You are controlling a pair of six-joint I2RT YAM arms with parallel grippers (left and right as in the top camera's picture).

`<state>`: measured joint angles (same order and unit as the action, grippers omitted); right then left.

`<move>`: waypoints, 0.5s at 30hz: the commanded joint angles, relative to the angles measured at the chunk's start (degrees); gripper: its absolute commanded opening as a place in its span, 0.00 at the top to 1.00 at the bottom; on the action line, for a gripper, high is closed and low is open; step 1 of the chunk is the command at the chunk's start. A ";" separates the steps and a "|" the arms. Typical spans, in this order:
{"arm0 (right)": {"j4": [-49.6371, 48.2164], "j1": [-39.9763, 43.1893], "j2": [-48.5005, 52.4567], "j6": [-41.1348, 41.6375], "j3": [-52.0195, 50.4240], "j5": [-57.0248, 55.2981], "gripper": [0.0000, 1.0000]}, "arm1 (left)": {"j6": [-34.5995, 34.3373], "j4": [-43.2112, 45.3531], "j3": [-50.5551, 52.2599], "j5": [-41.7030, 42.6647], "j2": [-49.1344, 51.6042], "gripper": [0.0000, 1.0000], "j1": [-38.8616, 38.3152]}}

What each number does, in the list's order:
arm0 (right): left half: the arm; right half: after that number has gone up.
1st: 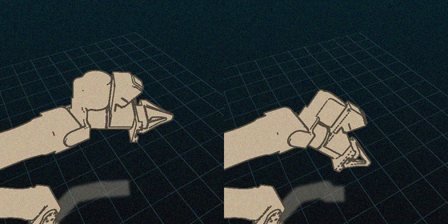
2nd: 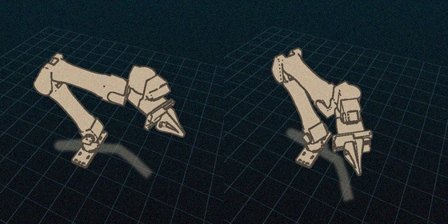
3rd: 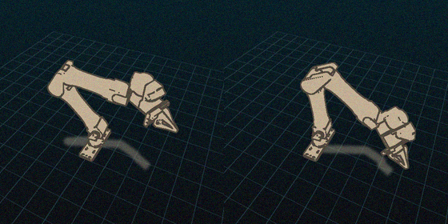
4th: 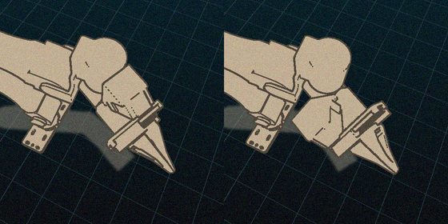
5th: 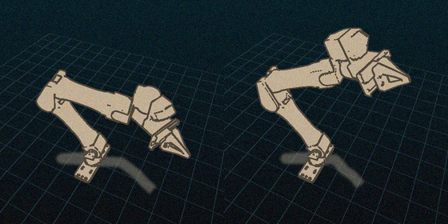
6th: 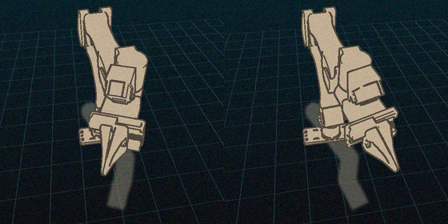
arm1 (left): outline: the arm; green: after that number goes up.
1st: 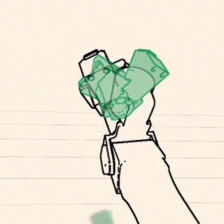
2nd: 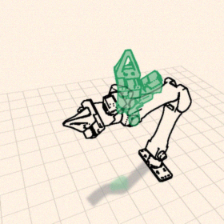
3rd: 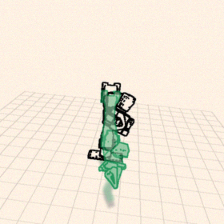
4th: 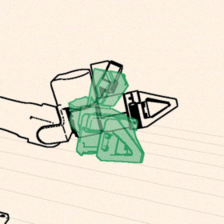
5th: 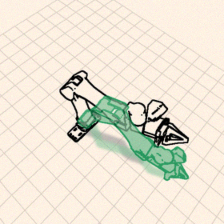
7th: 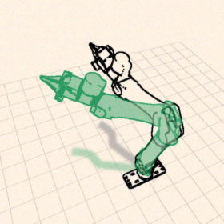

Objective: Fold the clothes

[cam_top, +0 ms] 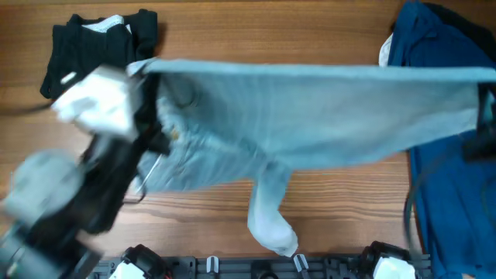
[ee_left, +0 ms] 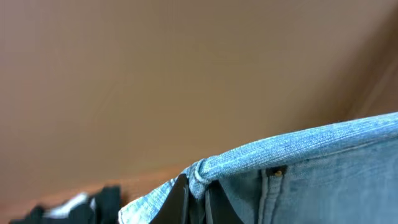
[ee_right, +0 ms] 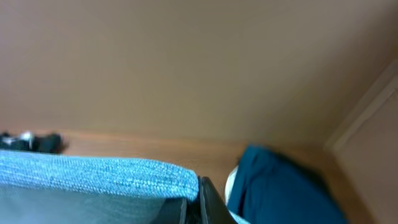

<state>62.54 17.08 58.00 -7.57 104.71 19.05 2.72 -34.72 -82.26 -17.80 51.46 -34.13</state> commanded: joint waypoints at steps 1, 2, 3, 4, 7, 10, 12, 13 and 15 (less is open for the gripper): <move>2.23 0.79 10.36 -1.07 -0.35 1.40 0.96 | -0.02 -0.04 -0.85 -6.67 10.71 0.96 0.59; 2.78 0.79 13.00 -1.62 -0.35 2.58 0.96 | -0.04 0.11 -0.85 -6.78 13.27 0.96 0.83; 3.30 0.79 16.52 -1.66 -0.37 3.32 0.96 | -0.22 0.28 -0.85 -6.73 15.87 0.96 1.29; 3.61 0.74 19.91 -1.68 -0.37 3.87 0.96 | -0.55 0.44 -0.85 -6.73 19.15 0.96 2.01; 3.48 -1.03 29.66 -2.86 -0.48 4.00 0.96 | -3.76 1.07 -0.85 -5.33 28.26 0.96 5.29; -0.70 -4.26 41.05 -3.02 -0.48 3.93 0.96 | -4.94 3.43 -0.85 -0.79 37.11 0.96 8.59; -4.72 -5.99 47.80 -2.49 -0.48 3.96 0.96 | -4.94 7.06 -0.85 -0.17 42.66 0.96 10.21; -7.17 -6.82 51.25 -1.27 -0.48 3.96 0.96 | -4.92 9.01 -0.85 -0.20 44.89 0.96 10.71; -11.80 -8.09 56.87 0.63 -0.48 3.96 0.96 | -4.92 13.53 -0.85 -0.20 49.29 0.96 11.76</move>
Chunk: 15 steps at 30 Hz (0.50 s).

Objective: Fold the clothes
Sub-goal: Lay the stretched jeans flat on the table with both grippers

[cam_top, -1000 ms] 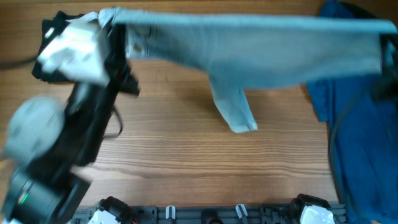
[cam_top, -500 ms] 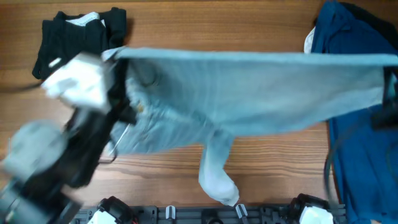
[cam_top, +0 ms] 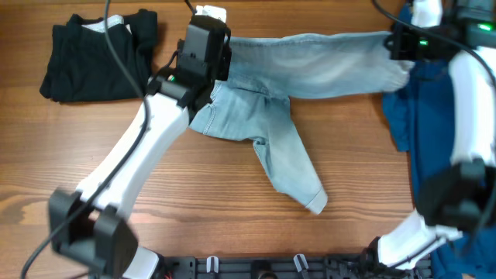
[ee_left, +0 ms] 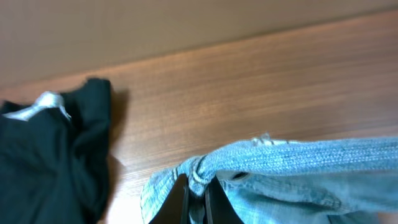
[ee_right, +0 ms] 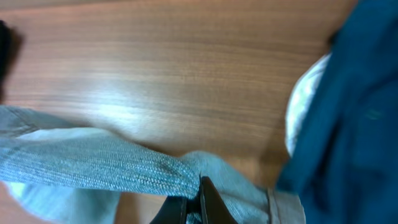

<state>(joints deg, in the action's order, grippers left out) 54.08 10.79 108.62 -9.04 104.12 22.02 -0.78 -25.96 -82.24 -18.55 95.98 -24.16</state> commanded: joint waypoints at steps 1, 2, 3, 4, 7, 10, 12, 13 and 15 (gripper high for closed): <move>-6.84 -2.69 9.88 3.43 0.11 0.98 0.96 | -1.44 7.63 -0.87 0.55 7.39 0.96 2.40; -9.51 -3.41 12.39 4.26 0.11 1.01 0.96 | -1.44 9.51 -0.87 0.55 8.92 0.96 2.80; -12.92 -4.37 15.12 5.40 0.11 0.98 0.96 | -1.46 12.39 -0.87 0.55 11.23 0.96 3.48; -14.97 -5.01 16.63 6.01 0.11 0.87 0.96 | -1.46 13.88 -0.87 0.55 12.37 0.96 3.87; -22.23 -7.45 20.39 7.80 0.11 -2.38 0.96 | -2.99 19.04 -0.87 0.55 15.52 0.96 5.51; -29.14 -9.66 22.27 9.33 0.11 -6.25 0.96 | -5.66 24.41 -0.87 1.49 18.12 0.96 7.58; -34.25 -10.64 22.91 10.93 0.11 -9.14 0.96 | -5.73 28.50 -0.87 1.84 19.04 0.84 8.59; -36.63 -10.86 23.06 11.21 0.11 -9.97 0.95 | -5.70 31.04 -0.87 1.84 19.15 0.75 9.01; -41.44 -10.93 23.06 12.07 0.13 -10.45 0.58 | -5.68 35.50 -0.87 1.81 19.12 0.19 9.68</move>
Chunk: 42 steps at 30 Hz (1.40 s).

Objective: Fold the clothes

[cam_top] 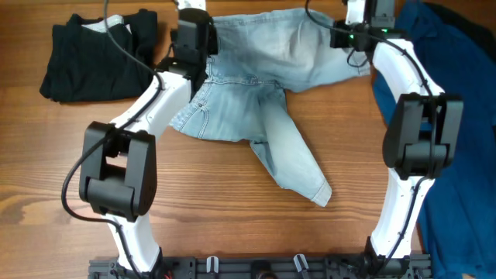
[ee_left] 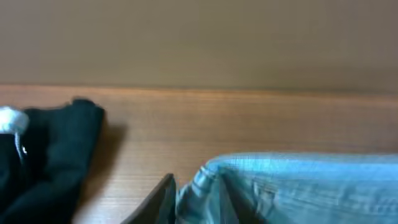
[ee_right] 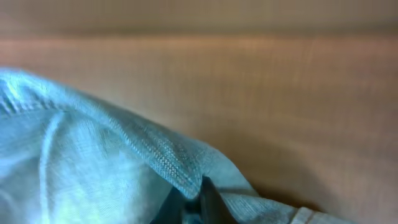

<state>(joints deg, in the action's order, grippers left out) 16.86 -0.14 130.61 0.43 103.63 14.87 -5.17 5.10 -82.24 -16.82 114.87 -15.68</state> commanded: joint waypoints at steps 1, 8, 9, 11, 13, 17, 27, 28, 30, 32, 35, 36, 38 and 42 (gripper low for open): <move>-5.79 0.04 1.07 2.58 0.61 -3.32 0.13 | -1.29 5.95 -0.87 0.07 0.22 0.00 1.46; 2.14 0.26 -6.32 2.97 0.70 -2.80 0.00 | -1.33 -2.78 -1.09 0.09 -6.12 0.00 3.30; 5.86 0.26 -8.48 2.95 0.70 -2.34 0.00 | -1.33 -6.45 -1.09 0.17 -8.24 0.00 3.28; 13.79 0.26 -13.05 2.54 0.70 0.85 0.00 | -1.33 -14.88 -1.09 1.79 -12.50 0.00 3.28; 20.61 0.26 -17.05 2.60 0.70 4.39 0.00 | -1.33 -23.98 -1.09 5.01 -16.37 0.00 3.28; 35.36 -0.33 -23.19 2.69 0.68 11.63 0.00 | -2.91 -40.59 -1.09 10.43 -19.43 0.00 3.32; 60.74 -13.05 -24.57 6.78 -0.24 -0.11 0.01 | -4.31 -54.23 1.14 17.97 -14.36 0.00 4.72; 61.22 -14.67 -24.79 7.89 -0.48 -1.81 0.00 | -4.31 -54.01 2.03 18.60 -13.64 0.00 4.96; 61.02 -16.85 -25.11 10.38 -1.99 -3.28 0.00 | -4.31 -53.31 3.67 18.97 -12.37 0.00 5.22; 59.74 -18.27 -25.20 12.59 -5.95 -3.98 0.00 | -4.31 -52.68 5.46 18.97 -10.51 0.00 5.27; 55.49 -18.10 -25.20 14.78 -12.79 -3.85 0.00 | -4.28 -51.95 7.32 18.97 -7.82 0.00 5.27; 53.94 -18.03 -25.20 14.67 -14.49 -3.06 0.00 | -4.28 -51.56 7.78 18.97 -7.13 0.01 5.27; 51.19 -18.01 -25.20 14.51 -17.92 -1.75 0.00 | -4.28 -50.71 8.83 18.95 -5.68 0.01 5.27; 49.77 -17.51 -25.20 14.19 -20.72 -1.79 0.00 | -4.28 -50.49 9.27 18.91 -4.13 0.05 5.27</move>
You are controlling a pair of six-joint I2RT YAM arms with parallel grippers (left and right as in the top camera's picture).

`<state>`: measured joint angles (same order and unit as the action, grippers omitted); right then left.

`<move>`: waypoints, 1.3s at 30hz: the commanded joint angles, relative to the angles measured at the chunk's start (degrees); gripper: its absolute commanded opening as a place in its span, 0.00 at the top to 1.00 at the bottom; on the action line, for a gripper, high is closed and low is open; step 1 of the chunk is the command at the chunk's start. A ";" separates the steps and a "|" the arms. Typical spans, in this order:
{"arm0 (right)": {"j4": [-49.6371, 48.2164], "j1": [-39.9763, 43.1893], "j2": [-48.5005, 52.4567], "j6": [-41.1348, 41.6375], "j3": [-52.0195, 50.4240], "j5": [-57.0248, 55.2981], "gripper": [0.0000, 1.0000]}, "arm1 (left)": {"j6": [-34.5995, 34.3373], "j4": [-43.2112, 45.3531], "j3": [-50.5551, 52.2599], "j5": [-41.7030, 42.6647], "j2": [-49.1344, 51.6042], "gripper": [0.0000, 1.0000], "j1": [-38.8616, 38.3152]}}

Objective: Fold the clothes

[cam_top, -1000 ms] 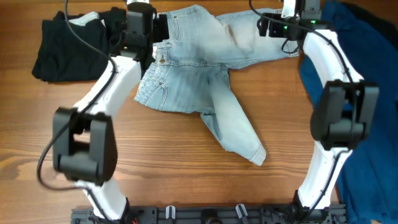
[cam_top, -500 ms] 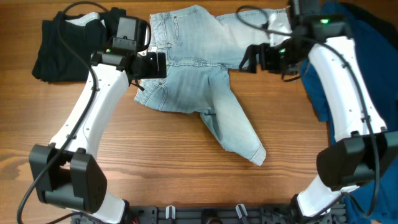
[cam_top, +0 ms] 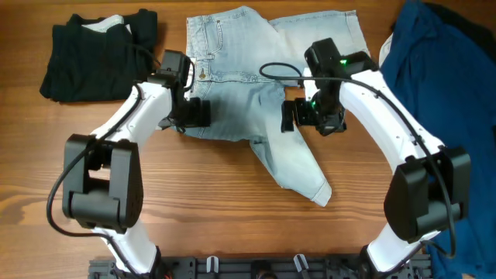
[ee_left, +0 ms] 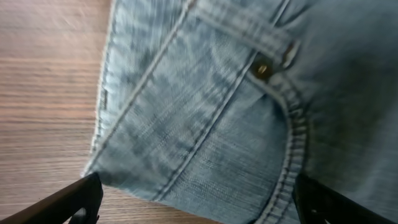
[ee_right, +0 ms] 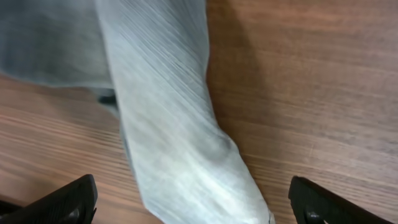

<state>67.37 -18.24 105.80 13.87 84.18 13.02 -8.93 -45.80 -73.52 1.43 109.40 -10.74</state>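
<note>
Light blue jeans (cam_top: 256, 70) lie flat on the wooden table, waist at the far left. One leg is laid across the far side and the other leg (cam_top: 298, 167) runs toward the front. My left gripper (cam_top: 194, 112) hangs open over the jeans' left hip, above a pocket seam and rivet (ee_left: 262, 68). Nothing is between the left gripper's (ee_left: 199, 205) fingers. My right gripper (cam_top: 308, 116) is open over the top of the near leg (ee_right: 174, 124). The right gripper (ee_right: 193, 202) holds nothing either.
A folded black garment (cam_top: 97, 50) lies at the far left corner. A dark blue garment (cam_top: 453, 116) covers the right side of the table. The arms' mounting rail (cam_top: 256, 267) runs along the front edge.
Both grippers were at the far edge, pinching the jeans. Now both are open, nearer the front and above the jeans, which lie released on the table.
The jeans were first held stretched in the air between both shut grippers. Then they were down on the far part of the table, still held. Then the held edge was at the far side with one leg laid across. Now both grippers are open above them.
</note>
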 commanded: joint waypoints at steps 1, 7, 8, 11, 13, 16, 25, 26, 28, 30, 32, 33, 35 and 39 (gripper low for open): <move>-0.74 0.98 -0.39 0.72 -1.57 0.07 0.00 | -0.52 0.61 0.55 0.46 1.42 0.09 0.33; -3.43 7.56 -0.39 -4.07 -6.67 6.45 0.00 | -0.52 1.86 0.57 0.46 4.98 0.50 0.33; -5.38 8.63 -0.39 -6.93 -8.31 10.40 0.01 | -0.52 1.90 0.55 0.46 6.49 0.51 0.33; -9.57 9.27 -0.37 -11.02 -12.52 15.21 0.01 | -0.57 1.88 0.55 0.50 9.09 0.80 0.33; -12.70 9.27 -0.31 -12.44 -16.65 17.18 0.02 | -0.57 2.29 0.55 0.50 9.27 0.91 0.33; -17.90 9.27 -0.28 -13.46 -21.77 22.51 0.16 | -0.57 2.51 0.55 0.48 9.27 0.93 0.33; -23.15 11.54 -2.73 -8.55 -23.17 13.84 0.96 | -0.57 2.78 0.55 0.50 9.27 0.96 0.33; -21.88 11.43 -4.00 -8.52 -21.70 12.11 0.96 | -0.57 2.75 0.55 0.50 9.27 0.96 0.33; -18.97 9.64 -6.91 -8.09 -18.40 7.61 0.96 | -0.59 2.75 0.55 0.72 9.27 0.96 0.33; -17.31 5.92 -9.49 -7.52 -15.65 3.50 0.96 | -0.59 2.75 0.55 0.72 9.27 0.96 0.33; -18.05 0.09 -10.67 -4.42 -14.95 -0.68 0.96 | -0.59 2.75 0.55 0.72 9.27 0.96 0.33; -18.64 -2.56 -10.51 -3.08 -15.02 -2.05 0.96 | -0.59 2.75 0.55 0.72 9.27 0.96 0.33; -20.39 -9.14 -8.72 -1.11 -15.08 -3.87 0.96 | -0.59 2.86 0.55 0.72 9.27 0.96 0.33; -20.72 -17.11 -6.47 2.10 -15.08 -3.85 0.49 | -0.59 2.97 0.55 0.70 9.27 0.96 0.33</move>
<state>46.37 -31.90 97.69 12.10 68.82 11.05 -9.34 -43.64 -74.63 -0.54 114.21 -10.00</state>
